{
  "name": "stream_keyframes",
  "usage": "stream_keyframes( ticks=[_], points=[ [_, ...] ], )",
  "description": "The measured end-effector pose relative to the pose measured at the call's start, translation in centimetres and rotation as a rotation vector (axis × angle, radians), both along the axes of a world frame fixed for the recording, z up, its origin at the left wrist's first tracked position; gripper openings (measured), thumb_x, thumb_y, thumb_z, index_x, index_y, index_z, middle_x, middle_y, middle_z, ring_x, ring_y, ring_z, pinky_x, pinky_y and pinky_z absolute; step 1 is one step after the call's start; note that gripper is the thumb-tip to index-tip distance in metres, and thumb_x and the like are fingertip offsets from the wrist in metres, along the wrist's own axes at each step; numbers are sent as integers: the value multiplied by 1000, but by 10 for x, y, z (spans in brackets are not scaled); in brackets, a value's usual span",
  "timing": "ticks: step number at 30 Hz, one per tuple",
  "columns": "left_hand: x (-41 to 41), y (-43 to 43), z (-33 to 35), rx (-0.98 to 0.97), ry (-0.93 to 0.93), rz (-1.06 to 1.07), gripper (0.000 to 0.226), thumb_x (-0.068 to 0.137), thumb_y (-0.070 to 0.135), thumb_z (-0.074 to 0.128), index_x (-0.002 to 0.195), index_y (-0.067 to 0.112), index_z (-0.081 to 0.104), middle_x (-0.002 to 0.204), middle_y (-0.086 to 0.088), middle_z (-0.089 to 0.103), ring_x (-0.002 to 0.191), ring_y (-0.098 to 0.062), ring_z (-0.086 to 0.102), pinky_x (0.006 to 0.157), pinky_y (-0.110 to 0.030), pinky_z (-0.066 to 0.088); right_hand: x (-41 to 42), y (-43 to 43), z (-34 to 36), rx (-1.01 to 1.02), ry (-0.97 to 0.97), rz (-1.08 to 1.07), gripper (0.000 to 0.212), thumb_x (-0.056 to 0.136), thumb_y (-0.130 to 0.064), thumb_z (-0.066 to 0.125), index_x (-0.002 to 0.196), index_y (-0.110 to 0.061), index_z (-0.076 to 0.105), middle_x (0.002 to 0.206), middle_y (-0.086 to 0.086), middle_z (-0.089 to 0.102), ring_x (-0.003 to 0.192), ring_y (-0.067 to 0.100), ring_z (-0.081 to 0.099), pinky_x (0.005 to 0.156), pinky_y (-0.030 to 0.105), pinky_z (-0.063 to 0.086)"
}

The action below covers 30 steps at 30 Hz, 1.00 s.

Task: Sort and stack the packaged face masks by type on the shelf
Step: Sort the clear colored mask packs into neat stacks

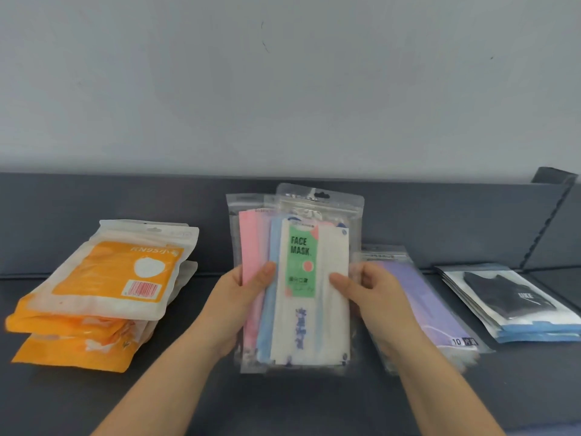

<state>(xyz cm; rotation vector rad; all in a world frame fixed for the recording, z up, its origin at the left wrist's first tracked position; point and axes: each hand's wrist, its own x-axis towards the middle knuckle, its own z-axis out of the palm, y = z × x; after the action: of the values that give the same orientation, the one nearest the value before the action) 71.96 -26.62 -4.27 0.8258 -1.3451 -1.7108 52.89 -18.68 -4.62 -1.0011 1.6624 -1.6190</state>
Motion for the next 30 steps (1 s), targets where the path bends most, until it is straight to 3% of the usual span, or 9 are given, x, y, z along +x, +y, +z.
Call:
stream_keyframes(
  ticks=[2, 7, 11, 15, 19, 23, 25, 27, 30],
  points=[
    [1, -1, -2, 72, -10, 11, 31, 90, 36, 60, 107, 10, 64, 97, -6, 78, 88, -23, 75, 66, -33, 60, -4, 0, -1, -52, -148, -20, 9, 90, -10, 67, 85, -8, 61, 86, 11, 76, 76, 24, 74, 63, 33, 56],
    [7, -7, -4, 103, 16, 81, 26, 91, 33, 63, 108, 13, 64, 93, -1, 78, 84, -19, 76, 67, -34, 60, -26, 7, 3, -122, -404, -65, 8, 94, -2, 57, 91, -9, 58, 79, 4, 76, 68, 18, 73, 56, 30, 58],
    [10, -11, -3, 126, 51, 97, 35, 89, 39, 63, 113, 14, 64, 102, -5, 76, 94, -25, 74, 84, -46, 58, -34, 15, 5, -122, -420, 3, 7, 94, -3, 56, 92, -10, 58, 86, 8, 76, 70, 20, 73, 56, 32, 58],
    [6, -6, 2, 130, 69, 58, 32, 93, 39, 58, 108, 12, 66, 97, -7, 77, 90, -26, 75, 82, -44, 57, -19, 12, 1, -127, -428, 132, 8, 91, -3, 58, 98, -7, 58, 101, 15, 74, 84, 25, 73, 63, 32, 58],
    [-5, 4, 2, 66, 10, -51, 38, 90, 42, 52, 106, 11, 69, 100, -11, 77, 92, -27, 75, 77, -40, 60, 8, 4, -6, -182, -417, 234, 23, 95, 1, 53, 115, -11, 49, 113, 12, 72, 94, 30, 70, 51, 25, 55],
    [-8, 9, 4, -30, 9, -188, 39, 86, 52, 52, 95, 22, 76, 93, 2, 79, 86, -13, 75, 65, -23, 58, 18, -2, -13, -288, -277, 194, 42, 93, 4, 55, 128, -18, 47, 118, 4, 71, 106, 24, 69, 74, 30, 59],
    [-7, 8, 5, -168, -44, -202, 32, 82, 41, 63, 106, 21, 72, 99, 5, 78, 91, -13, 75, 68, -21, 58, 19, -2, -14, -367, -200, 163, 51, 91, 8, 55, 133, -21, 46, 121, -2, 70, 110, 19, 68, 77, 27, 58],
    [-7, 6, 5, -274, -56, -104, 46, 76, 23, 78, 117, 17, 59, 105, 6, 76, 96, -15, 74, 69, -23, 59, 19, -1, -17, -433, -137, 143, 58, 91, 8, 55, 137, -24, 42, 126, -8, 66, 115, 13, 65, 79, 25, 57],
    [-9, 5, -3, -346, -31, -17, 52, 74, 14, 74, 121, 18, 51, 110, 6, 73, 101, -12, 71, 74, -25, 59, 20, -1, -27, -463, 11, 147, 63, 92, 3, 58, 143, -27, 37, 140, -7, 55, 128, 12, 54, 92, 28, 53]
  ],
)
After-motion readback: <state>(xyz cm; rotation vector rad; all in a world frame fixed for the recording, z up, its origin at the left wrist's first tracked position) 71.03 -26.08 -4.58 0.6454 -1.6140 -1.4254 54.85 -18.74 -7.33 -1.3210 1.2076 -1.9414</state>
